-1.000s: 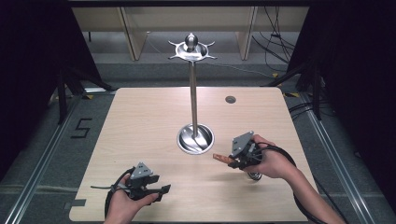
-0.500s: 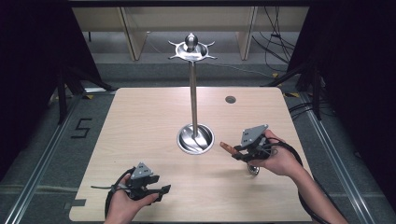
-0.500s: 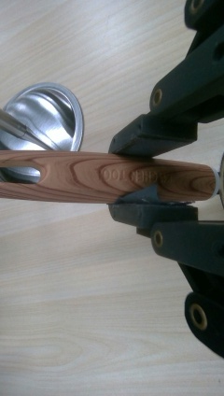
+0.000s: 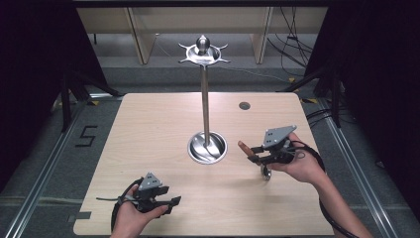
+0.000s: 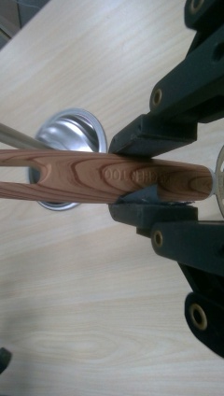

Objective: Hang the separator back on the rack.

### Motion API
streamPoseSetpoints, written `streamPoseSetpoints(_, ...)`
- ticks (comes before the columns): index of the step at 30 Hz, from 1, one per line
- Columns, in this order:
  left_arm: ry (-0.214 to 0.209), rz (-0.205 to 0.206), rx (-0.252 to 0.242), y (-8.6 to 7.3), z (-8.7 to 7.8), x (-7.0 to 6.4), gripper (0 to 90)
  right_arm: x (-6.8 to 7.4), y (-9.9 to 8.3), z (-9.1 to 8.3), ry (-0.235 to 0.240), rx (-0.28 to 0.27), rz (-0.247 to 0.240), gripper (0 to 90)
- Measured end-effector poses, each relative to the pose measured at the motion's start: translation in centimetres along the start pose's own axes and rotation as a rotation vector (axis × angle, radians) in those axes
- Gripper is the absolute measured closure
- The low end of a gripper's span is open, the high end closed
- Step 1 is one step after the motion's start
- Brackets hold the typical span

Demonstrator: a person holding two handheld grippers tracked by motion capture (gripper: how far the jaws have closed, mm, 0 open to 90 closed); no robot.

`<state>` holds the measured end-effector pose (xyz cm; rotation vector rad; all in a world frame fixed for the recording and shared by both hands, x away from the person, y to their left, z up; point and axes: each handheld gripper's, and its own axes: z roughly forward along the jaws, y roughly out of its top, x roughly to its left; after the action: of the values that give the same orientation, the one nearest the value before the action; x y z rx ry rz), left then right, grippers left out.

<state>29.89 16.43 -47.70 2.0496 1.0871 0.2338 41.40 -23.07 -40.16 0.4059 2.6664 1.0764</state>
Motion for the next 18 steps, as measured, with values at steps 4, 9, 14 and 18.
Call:
streamPoseSetpoints(4, 0.000, -0.001, -0.001, 0.0, 0.0, 0.0, 39.6, -0.7, 0.3, -0.8, 0.015, -0.046, -0.007, 68.6)
streamPoseSetpoints(9, -0.013, 0.000, 0.000, 0.0, 0.0, 0.0, 39.6, -1.6, 0.8, -1.8, 0.011, -0.100, -0.006, 68.6)
streamPoseSetpoints(14, 0.001, -0.002, 0.000, 0.0, 0.0, 0.0, 39.6, -2.4, 1.5, -2.7, 0.012, -0.170, -0.001, 68.6)
streamPoseSetpoints(18, -0.009, -0.004, -0.002, 0.0, -0.1, 0.0, 39.6, -2.7, 2.1, -3.0, 0.011, -0.185, 0.003, 68.6)
